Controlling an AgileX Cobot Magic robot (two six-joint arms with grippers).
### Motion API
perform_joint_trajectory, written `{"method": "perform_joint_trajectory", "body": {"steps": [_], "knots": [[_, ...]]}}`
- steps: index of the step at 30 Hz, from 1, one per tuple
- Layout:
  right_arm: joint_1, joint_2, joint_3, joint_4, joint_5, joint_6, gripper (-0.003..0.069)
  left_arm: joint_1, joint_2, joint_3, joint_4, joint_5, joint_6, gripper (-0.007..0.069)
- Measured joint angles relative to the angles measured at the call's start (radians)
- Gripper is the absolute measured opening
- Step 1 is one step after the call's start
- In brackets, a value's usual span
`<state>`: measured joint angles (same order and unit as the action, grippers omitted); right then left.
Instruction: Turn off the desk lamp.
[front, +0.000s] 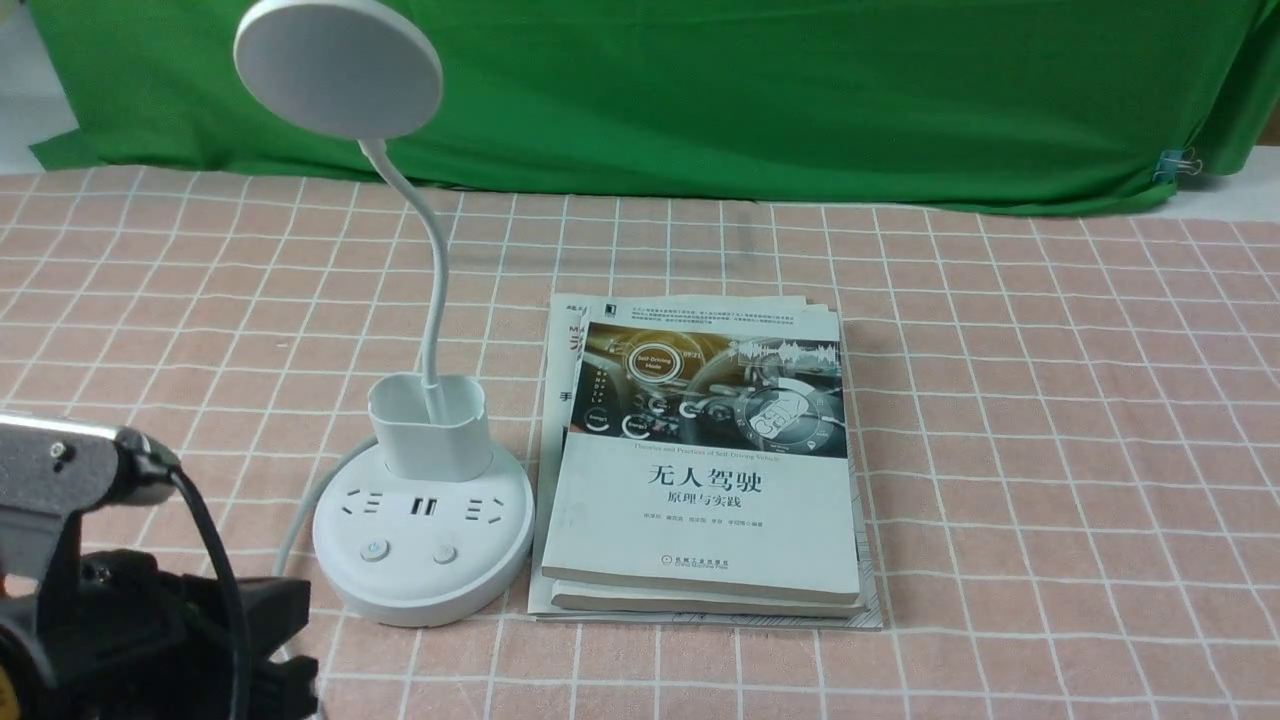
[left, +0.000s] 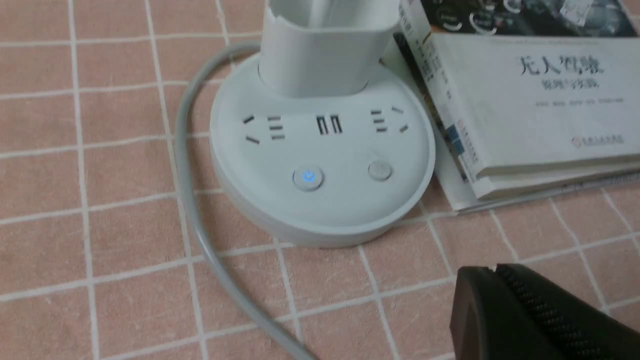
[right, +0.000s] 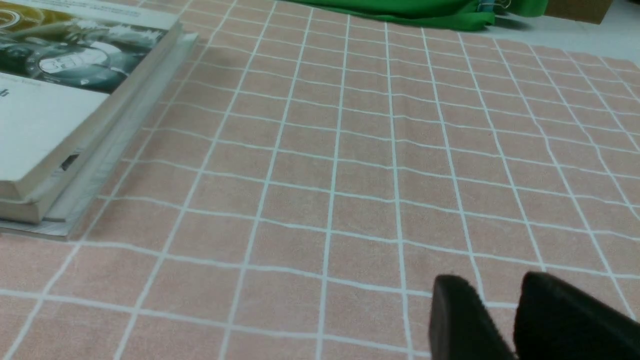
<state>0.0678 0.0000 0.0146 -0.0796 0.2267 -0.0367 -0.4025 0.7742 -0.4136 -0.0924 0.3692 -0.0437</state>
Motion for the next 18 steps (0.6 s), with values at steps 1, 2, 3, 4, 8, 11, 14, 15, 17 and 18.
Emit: {"method": "perform_joint_trajectory", "body": {"steps": [1, 2, 3, 4, 8, 11, 14, 15, 17, 18], "knots": [[0.000, 0.000, 0.000, 0.000, 0.000, 0.000, 0.0240, 0.000, 0.000, 0.007, 0.009, 0.004, 0.009, 0.0006], [0.000, 0.000, 0.000, 0.000, 0.000, 0.000, 0.0240, 0.000, 0.000, 0.012, 0.023, 0.010, 0.018, 0.0006], [0.000, 0.000, 0.000, 0.000, 0.000, 0.000, 0.0240, 0.000, 0.000, 0.014, 0.034, 0.022, 0.025, 0.0006], [0.000, 0.000, 0.000, 0.000, 0.000, 0.000, 0.0240, 0.000, 0.000, 0.014, 0.048, 0.032, 0.028, 0.0006], [0.000, 0.000, 0.000, 0.000, 0.000, 0.000, 0.0240, 0.000, 0.000, 0.015, 0.070, 0.034, 0.032, 0.0006], [0.000, 0.000, 0.000, 0.000, 0.000, 0.000, 0.0240, 0.000, -0.001, 0.021, 0.085, 0.019, 0.032, 0.0006], [0.000, 0.000, 0.000, 0.000, 0.000, 0.000, 0.0240, 0.026, -0.076, 0.062, 0.092, -0.046, 0.024, 0.0006], [0.000, 0.000, 0.000, 0.000, 0.000, 0.000, 0.0240, 0.044, -0.112, 0.077, 0.092, -0.067, 0.024, 0.0006], [0.000, 0.000, 0.000, 0.000, 0.000, 0.000, 0.0240, 0.104, -0.222, 0.127, 0.073, -0.113, 0.034, 0.0006], [0.000, 0.000, 0.000, 0.000, 0.000, 0.000, 0.0240, 0.139, -0.273, 0.157, 0.060, -0.127, 0.044, 0.0006]]}}
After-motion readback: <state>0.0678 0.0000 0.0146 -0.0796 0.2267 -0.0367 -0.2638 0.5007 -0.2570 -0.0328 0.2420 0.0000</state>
